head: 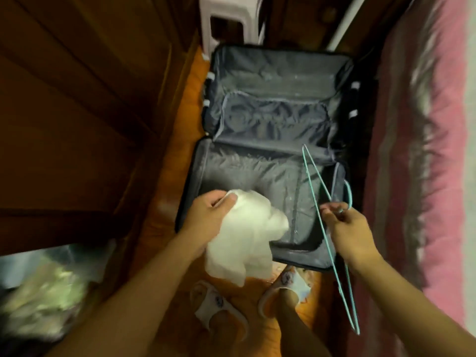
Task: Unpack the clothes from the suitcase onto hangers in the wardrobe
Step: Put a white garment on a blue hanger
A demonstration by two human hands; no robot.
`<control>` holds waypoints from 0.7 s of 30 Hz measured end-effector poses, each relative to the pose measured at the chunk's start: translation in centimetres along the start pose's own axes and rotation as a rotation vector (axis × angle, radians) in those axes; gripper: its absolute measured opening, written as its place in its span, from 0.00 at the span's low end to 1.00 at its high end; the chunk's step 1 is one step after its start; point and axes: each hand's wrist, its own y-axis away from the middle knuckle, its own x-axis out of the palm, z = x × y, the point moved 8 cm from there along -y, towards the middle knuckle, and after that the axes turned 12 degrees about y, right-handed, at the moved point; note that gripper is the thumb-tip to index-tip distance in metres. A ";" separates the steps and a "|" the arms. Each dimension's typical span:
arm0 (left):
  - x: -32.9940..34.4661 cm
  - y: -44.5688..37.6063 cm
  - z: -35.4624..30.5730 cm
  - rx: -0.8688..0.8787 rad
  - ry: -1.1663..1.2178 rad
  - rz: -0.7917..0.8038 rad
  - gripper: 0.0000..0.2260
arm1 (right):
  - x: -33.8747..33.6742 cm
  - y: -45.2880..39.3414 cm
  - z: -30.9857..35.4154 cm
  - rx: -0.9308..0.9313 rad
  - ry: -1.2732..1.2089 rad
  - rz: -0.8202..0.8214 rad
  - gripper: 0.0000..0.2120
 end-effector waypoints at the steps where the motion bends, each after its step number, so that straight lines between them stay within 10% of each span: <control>1: -0.5 3.8 -5.0 0.023 0.017 0.072 0.09 | -3.3 2.4 2.8 -0.011 -0.014 -0.004 0.06; 10: -4.7 30.1 -38.5 0.399 -0.045 0.430 0.16 | -19.2 15.0 23.1 -0.276 -0.139 0.208 0.20; 15: -7.0 38.5 -49.6 0.503 0.185 0.290 0.07 | -24.4 18.6 33.8 -0.628 0.009 0.267 0.43; 21: -5.3 45.1 -57.9 0.686 -0.039 0.144 0.06 | -25.9 25.3 41.3 -0.941 0.093 0.354 0.32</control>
